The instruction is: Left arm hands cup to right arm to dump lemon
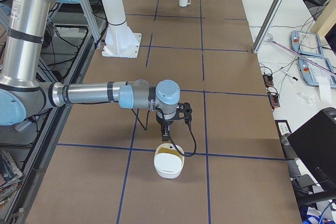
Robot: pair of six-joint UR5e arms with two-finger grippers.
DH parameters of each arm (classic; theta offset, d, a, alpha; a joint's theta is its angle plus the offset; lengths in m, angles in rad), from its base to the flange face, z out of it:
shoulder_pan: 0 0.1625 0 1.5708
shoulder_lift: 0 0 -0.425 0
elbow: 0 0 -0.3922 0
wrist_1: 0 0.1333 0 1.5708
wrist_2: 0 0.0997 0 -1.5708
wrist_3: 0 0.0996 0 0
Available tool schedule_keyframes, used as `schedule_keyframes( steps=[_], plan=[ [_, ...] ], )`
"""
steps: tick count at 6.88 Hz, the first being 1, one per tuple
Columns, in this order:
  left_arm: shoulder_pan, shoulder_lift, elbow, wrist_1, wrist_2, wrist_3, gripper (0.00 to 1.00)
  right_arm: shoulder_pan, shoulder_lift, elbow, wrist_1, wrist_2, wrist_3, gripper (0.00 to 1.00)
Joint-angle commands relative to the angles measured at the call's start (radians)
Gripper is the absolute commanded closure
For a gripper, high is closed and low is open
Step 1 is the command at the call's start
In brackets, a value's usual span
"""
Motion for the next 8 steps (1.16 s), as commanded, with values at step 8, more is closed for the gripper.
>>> schedule_keyframes(
  steps=[8],
  plan=[
    [0.001, -0.002, 0.003, -0.004, 0.005, -0.003, 0.00, 0.001, 0.000, 0.000, 0.001, 0.000, -0.002, 0.00]
  ],
)
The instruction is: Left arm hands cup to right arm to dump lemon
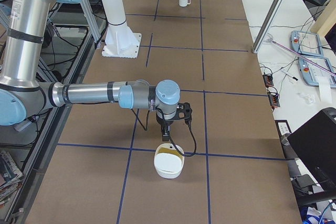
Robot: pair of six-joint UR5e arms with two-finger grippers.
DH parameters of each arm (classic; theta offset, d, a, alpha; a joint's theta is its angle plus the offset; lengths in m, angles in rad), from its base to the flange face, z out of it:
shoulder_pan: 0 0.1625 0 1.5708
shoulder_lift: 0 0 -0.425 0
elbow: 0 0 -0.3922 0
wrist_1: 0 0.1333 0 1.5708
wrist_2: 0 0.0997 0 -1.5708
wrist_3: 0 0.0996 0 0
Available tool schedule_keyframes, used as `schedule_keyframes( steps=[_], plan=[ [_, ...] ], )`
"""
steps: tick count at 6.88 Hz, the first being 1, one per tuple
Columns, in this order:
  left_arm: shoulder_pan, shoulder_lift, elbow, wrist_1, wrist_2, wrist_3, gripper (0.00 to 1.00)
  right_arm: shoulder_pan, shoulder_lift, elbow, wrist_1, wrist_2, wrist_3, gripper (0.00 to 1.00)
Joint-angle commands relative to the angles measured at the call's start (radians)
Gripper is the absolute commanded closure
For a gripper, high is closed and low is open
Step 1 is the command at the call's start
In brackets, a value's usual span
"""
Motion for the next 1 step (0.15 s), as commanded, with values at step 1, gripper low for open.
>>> schedule_keyframes(
  steps=[1],
  plan=[
    [0.000, 0.000, -0.006, 0.002, 0.001, -0.002, 0.00, 0.000, 0.000, 0.000, 0.000, 0.000, 0.000, 0.00]
  ],
)
